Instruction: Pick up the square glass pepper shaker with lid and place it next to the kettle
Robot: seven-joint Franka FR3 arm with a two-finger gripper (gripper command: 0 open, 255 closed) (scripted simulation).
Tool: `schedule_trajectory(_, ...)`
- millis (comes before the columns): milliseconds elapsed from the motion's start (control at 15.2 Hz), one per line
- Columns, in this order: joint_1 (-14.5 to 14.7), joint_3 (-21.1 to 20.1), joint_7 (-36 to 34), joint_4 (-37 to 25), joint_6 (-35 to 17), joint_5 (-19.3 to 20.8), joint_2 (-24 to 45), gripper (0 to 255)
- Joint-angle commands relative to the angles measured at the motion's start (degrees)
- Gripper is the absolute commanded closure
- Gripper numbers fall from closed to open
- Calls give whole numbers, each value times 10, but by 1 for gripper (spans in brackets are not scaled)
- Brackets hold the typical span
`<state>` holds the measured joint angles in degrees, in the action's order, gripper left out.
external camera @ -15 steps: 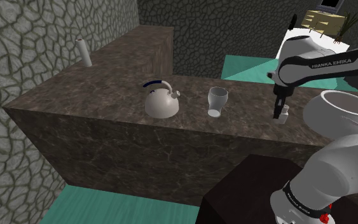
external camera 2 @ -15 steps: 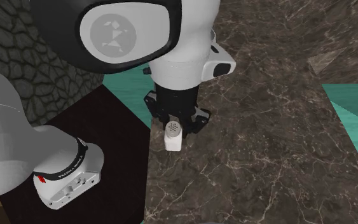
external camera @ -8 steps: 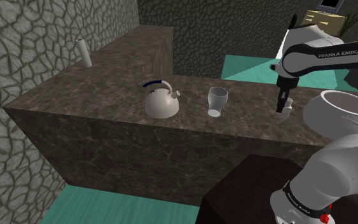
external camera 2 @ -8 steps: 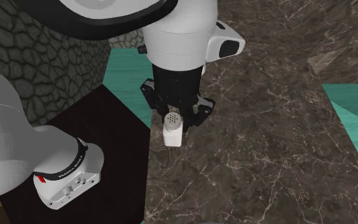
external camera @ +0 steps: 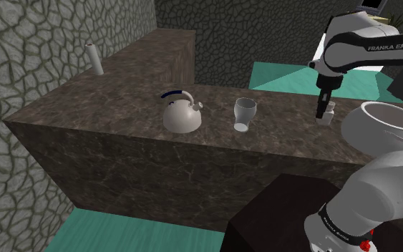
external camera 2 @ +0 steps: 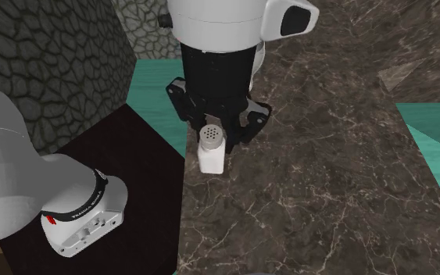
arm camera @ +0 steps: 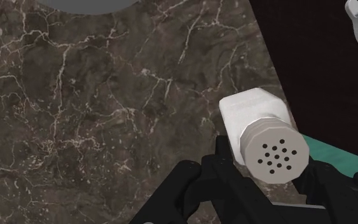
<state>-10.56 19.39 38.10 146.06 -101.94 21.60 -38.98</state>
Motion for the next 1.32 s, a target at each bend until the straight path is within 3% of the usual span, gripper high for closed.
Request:
schedule_trajectory(0,1,-4,3,-14,17,-3,-3,255)
schedule_trajectory(1254,9,-31,28,-161,157,-28,3,255)
